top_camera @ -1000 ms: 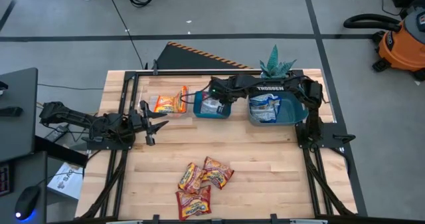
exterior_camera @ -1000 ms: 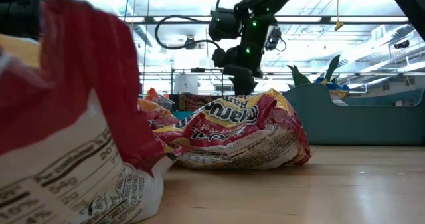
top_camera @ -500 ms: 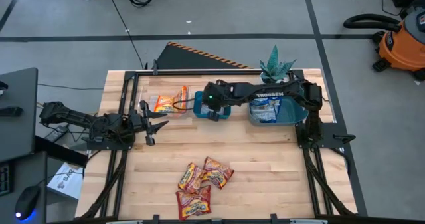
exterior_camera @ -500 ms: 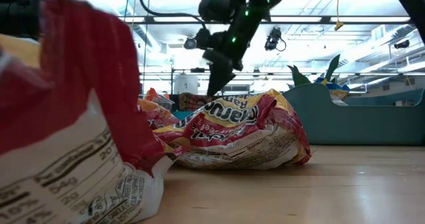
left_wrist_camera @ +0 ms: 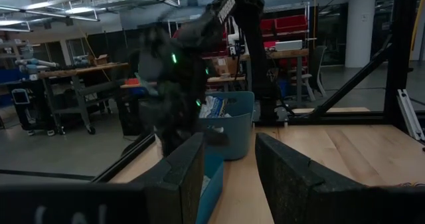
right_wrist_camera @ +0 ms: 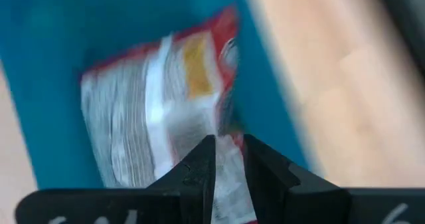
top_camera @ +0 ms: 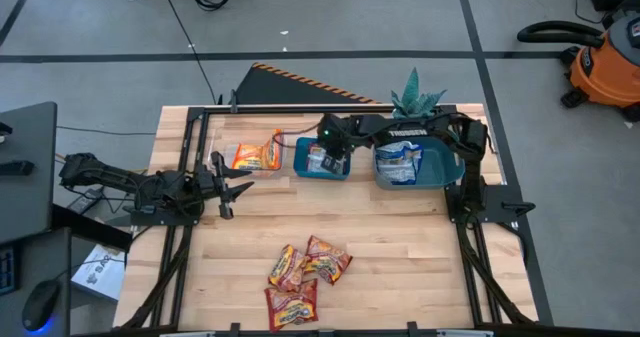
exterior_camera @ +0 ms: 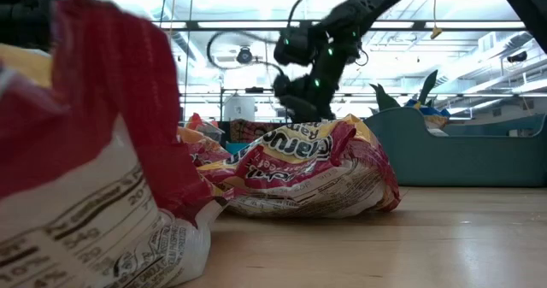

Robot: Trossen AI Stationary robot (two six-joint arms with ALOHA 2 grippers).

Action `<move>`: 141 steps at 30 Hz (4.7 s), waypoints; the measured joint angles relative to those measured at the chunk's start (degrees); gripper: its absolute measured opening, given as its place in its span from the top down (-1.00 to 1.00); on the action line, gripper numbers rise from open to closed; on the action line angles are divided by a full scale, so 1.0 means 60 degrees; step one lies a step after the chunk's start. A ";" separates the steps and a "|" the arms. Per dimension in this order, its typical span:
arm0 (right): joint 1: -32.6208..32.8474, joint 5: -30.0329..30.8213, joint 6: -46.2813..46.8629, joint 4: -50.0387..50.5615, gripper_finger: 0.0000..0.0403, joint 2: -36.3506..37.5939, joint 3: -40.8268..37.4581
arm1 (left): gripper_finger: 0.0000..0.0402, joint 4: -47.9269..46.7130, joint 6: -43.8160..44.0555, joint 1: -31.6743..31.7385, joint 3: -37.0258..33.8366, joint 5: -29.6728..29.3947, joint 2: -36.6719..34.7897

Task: Sort Maruchan noodles
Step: Put the red noodle pack into the blue bin

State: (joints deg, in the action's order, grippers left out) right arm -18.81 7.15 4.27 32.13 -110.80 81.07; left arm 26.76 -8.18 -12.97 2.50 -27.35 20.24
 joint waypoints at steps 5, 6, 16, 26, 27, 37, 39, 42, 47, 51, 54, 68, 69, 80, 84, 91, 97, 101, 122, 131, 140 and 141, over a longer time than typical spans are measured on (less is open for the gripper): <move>0.0334 -0.0220 -0.0424 -0.0148 0.59 0.0264 0.0845 | 0.29 0.0001 -0.0046 0.0000 0.0000 0.0000 0.0003; 0.0460 -0.0589 -0.0530 -0.0209 0.59 0.0250 0.0917 | 0.29 -0.0003 -0.0070 0.0000 0.0000 0.0000 0.0002; 0.2819 -0.2425 -0.0716 -0.2232 0.58 0.0196 -0.0001 | 0.29 -0.0003 0.0055 0.0000 0.0000 0.0000 0.0003; 0.4791 -0.1890 0.0073 -0.1945 0.49 0.0203 0.0006 | 0.29 0.0414 0.0003 0.0000 0.0000 -0.0007 -0.0001; 0.4939 -0.1684 0.0122 -0.1917 0.47 0.0203 0.0006 | 0.29 0.0432 0.0006 0.0000 0.0000 -0.0007 -0.0001; 0.5845 -0.1031 0.0851 -0.2484 0.26 -0.0792 0.0006 | 0.29 0.0859 -0.0124 0.0008 0.0000 -0.0007 -0.0001; 0.5914 -0.1179 0.0869 -0.2952 0.22 -0.1103 0.0004 | 0.29 0.0911 -0.0196 0.0007 0.0004 -0.0010 -0.0002; 0.6024 -0.1263 0.0802 -0.3216 0.17 -0.1347 -0.0003 | 0.29 0.0945 -0.0249 0.0007 0.0004 -0.0009 -0.0001; 0.6065 -0.1263 0.0762 -0.3371 0.14 -0.1375 0.0009 | 0.29 0.0959 -0.0387 0.0007 0.0004 -0.0011 0.0003; 0.6079 -0.1197 0.0625 -0.3277 0.14 -0.1372 0.0006 | 0.29 0.1014 -0.0503 0.0008 0.0004 -0.0011 0.0003; 0.6086 -0.1121 0.0486 -0.3271 0.13 -0.1371 0.0006 | 0.29 0.1016 -0.0507 0.0007 0.0004 -0.0011 0.0003; 0.6094 -0.1871 0.0017 -0.4198 0.14 -0.2034 0.0003 | 0.29 0.0928 -0.0344 0.0007 0.0004 -0.0011 0.0003; 0.6094 -0.1857 0.0009 -0.4209 0.15 -0.2068 0.0006 | 0.29 0.0856 -0.0316 0.0007 0.0004 -0.0010 -0.0005; 0.5962 -0.1584 -0.0157 -0.4498 0.51 -0.2136 0.0006 | 0.29 0.0948 -0.0251 0.0007 0.0004 -0.0015 0.0123; 0.5897 -0.1613 -0.0167 -0.4498 0.61 -0.2136 0.0006 | 0.29 0.0934 -0.0254 0.0007 0.0004 -0.0062 0.0126; 0.5905 -0.1624 -0.0057 -0.4800 0.63 -0.2136 0.0006 | 0.29 0.0934 -0.0249 0.0007 0.0004 -0.0084 0.0126; 0.5804 -0.1627 0.0004 -0.4872 0.81 -0.2136 0.0006 | 0.29 0.0934 -0.0252 0.0007 0.0004 -0.0084 0.0126; 0.5731 -0.1576 0.0014 -0.4847 0.96 -0.2136 0.0006 | 0.29 0.0934 -0.0245 0.0007 0.0004 -0.0084 0.0126; 0.4146 0.1615 -0.1240 -0.3414 0.98 0.0915 0.0009 | 0.29 0.0843 -0.0256 0.0007 -0.0004 -0.0084 0.0126; 0.2833 0.2405 -0.1611 -0.3124 0.98 0.2132 0.0016 | 0.29 0.0846 -0.0252 0.0007 -0.0004 -0.0084 0.0126; 0.1554 0.1618 -0.1186 -0.3063 0.98 0.1202 0.0013 | 0.29 0.0795 -0.0250 0.0007 -0.0004 -0.0084 0.0126; 0.1484 0.1458 -0.1098 -0.3077 0.98 0.1051 0.0013 | 0.29 0.0781 -0.0253 0.0007 -0.0004 -0.0084 0.0126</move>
State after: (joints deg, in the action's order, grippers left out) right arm -9.90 15.90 -2.32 13.67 -104.49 81.14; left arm 31.44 -9.69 -12.93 2.48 -27.86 20.99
